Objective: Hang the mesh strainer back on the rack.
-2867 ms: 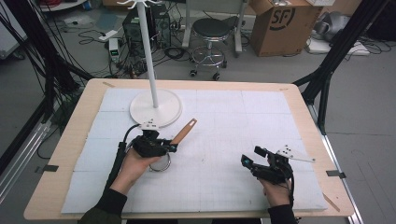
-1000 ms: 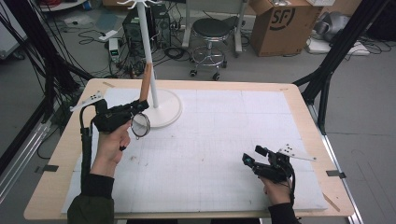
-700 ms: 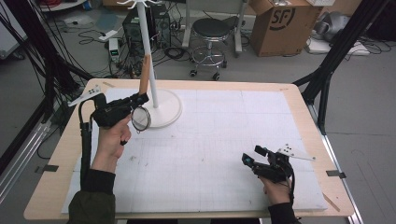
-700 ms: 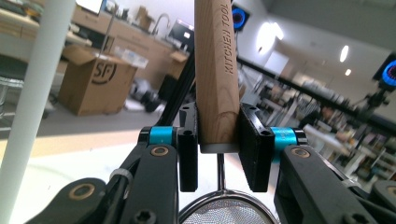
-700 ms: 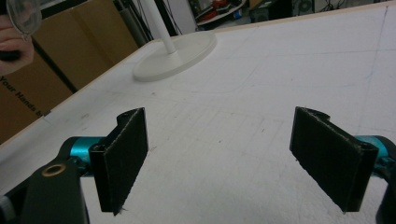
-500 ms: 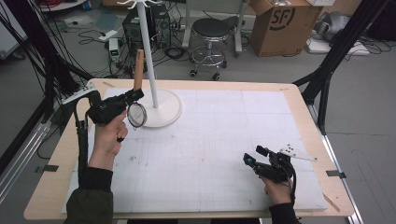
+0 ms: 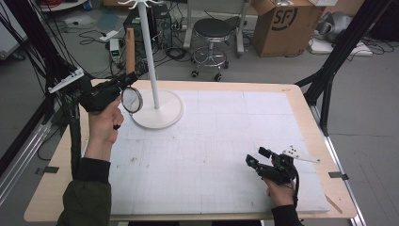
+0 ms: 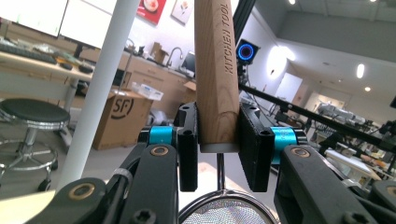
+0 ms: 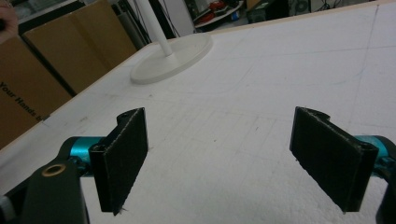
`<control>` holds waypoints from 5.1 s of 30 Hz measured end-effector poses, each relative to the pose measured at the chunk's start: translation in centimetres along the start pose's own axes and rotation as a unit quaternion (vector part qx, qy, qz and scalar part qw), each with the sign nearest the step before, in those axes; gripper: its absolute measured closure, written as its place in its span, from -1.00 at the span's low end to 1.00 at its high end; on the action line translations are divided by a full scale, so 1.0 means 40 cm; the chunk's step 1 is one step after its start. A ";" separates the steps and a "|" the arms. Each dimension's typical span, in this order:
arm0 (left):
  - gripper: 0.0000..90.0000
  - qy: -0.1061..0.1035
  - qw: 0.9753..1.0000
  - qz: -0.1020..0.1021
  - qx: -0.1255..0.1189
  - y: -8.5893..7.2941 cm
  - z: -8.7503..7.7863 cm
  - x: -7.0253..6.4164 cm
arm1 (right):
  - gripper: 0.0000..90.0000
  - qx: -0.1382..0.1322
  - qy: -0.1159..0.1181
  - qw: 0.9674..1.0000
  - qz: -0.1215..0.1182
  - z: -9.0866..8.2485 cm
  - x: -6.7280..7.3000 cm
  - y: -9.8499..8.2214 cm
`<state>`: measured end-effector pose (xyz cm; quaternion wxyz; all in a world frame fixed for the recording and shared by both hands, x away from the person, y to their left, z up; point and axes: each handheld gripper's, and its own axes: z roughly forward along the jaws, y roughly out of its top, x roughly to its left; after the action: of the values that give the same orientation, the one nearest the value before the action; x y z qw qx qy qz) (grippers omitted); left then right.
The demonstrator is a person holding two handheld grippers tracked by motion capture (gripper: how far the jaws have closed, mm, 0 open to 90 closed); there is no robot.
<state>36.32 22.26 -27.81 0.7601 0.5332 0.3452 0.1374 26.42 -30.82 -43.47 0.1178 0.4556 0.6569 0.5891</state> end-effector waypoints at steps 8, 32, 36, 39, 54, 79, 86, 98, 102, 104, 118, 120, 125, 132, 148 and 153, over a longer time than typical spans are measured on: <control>0.58 -0.003 1.000 0.008 -0.010 0.035 0.015 -0.003 | -0.59 0.000 0.000 1.000 0.003 -0.002 0.000 0.000; 0.58 0.003 1.000 0.012 -0.010 0.102 0.075 0.032 | -0.59 -0.014 -0.003 1.000 0.017 -0.015 -0.018 0.000; 0.58 0.003 1.000 0.009 -0.015 0.110 0.077 0.035 | -0.59 -0.017 -0.001 1.000 0.014 -0.014 -0.018 0.000; 0.58 0.002 1.000 0.010 -0.011 0.114 0.082 0.034 | -0.59 -0.015 0.001 1.000 0.017 -0.014 -0.014 0.001; 0.58 -0.001 1.000 0.000 -0.006 0.108 0.091 0.046 | -0.59 -0.015 0.001 1.000 0.018 -0.015 -0.013 0.001; 0.58 0.012 1.000 0.008 0.008 0.110 0.110 0.054 | -0.59 -0.013 0.001 1.000 0.017 -0.012 -0.015 0.000; 0.58 0.012 1.000 0.007 0.014 0.102 0.117 0.063 | -0.59 -0.012 0.000 1.000 0.017 -0.012 -0.018 0.000; 0.58 0.009 1.000 0.004 0.019 0.079 0.126 0.072 | -0.59 -0.011 -0.001 1.000 0.017 -0.007 -0.018 -0.002; 0.58 0.006 1.000 -0.001 0.021 0.078 0.127 0.080 | -0.59 -0.012 -0.002 1.000 0.014 -0.008 -0.018 -0.001; 0.58 0.006 1.000 -0.003 0.022 0.079 0.126 0.081 | -0.59 -0.011 -0.002 1.000 0.017 -0.010 -0.018 -0.001; 0.51 0.021 0.999 -0.016 0.023 0.081 0.125 0.097 | -0.59 -0.009 -0.002 1.000 0.013 -0.007 -0.014 -0.002; 0.50 0.025 0.999 -0.017 0.022 0.083 0.126 0.098 | -0.59 -0.009 -0.002 1.000 0.013 -0.007 -0.015 -0.003; 0.41 0.034 0.999 -0.030 0.021 0.087 0.126 0.110 | -0.59 -0.008 -0.002 1.000 0.015 -0.008 -0.014 -0.003; 0.22 0.059 0.998 -0.031 0.011 0.094 0.118 0.114 | -0.59 -0.008 -0.002 1.000 0.014 -0.007 -0.015 -0.003; -0.17 0.050 0.999 0.003 0.023 0.080 0.069 0.083 | -0.59 0.002 0.000 1.000 0.006 0.004 -0.001 -0.007; -0.19 0.042 0.999 0.007 0.029 0.070 0.059 0.076 | -0.59 -0.001 0.000 1.000 0.000 0.006 0.000 -0.007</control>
<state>40.54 23.43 -25.99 0.7284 0.5510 0.3767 0.1545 26.44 -30.63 -43.77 0.1178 0.4554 0.6561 0.5901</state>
